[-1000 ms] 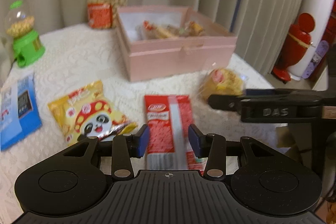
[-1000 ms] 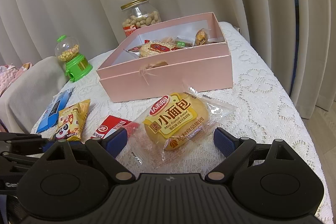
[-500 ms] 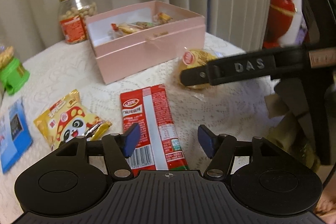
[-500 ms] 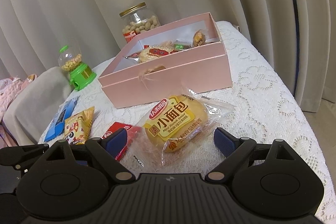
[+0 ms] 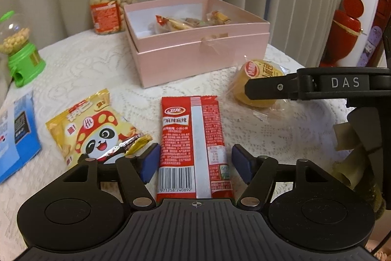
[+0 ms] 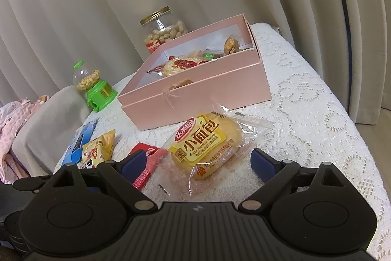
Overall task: Organize snacks
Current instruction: 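Grasp the red spicy strip packet with the left tool while the right tool grips the bread packet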
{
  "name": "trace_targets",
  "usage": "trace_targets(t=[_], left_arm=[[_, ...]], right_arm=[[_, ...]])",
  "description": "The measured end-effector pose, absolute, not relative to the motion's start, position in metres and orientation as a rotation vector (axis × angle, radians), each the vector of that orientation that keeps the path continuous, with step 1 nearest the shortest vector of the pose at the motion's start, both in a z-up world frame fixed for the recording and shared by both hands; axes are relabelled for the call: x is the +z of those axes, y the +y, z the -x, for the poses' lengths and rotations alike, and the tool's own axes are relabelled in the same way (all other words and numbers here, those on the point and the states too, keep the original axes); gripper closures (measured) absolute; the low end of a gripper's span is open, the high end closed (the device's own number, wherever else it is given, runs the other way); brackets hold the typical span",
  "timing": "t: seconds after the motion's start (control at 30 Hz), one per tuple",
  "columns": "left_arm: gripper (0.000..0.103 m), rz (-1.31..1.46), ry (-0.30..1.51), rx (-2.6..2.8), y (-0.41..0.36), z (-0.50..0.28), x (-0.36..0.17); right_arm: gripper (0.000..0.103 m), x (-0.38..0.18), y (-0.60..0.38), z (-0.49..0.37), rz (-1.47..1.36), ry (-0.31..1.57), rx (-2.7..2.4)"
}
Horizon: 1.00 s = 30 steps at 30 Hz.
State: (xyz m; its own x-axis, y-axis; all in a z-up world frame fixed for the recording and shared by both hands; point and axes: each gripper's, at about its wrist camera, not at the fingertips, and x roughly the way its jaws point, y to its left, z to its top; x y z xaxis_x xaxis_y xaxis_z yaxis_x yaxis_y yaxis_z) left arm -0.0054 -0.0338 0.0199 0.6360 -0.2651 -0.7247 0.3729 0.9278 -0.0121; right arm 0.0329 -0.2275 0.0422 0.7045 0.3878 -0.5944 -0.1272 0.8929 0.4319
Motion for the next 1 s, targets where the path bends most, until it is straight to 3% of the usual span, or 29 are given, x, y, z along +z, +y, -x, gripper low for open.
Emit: trace_targets(t=[0.27,1.0], left_arm=[[0.047,-0.056,0.794,-0.353,-0.016,0.006,0.022],[0.047,-0.034,0.771,-0.339,-0.011,0.013,0.020]], right_arm=[[0.000,0.045,-0.212,-0.040,-0.257,0.790,0.329],[0.001,0.057,-0.188,-0.080,-0.210,0.949,0.273]])
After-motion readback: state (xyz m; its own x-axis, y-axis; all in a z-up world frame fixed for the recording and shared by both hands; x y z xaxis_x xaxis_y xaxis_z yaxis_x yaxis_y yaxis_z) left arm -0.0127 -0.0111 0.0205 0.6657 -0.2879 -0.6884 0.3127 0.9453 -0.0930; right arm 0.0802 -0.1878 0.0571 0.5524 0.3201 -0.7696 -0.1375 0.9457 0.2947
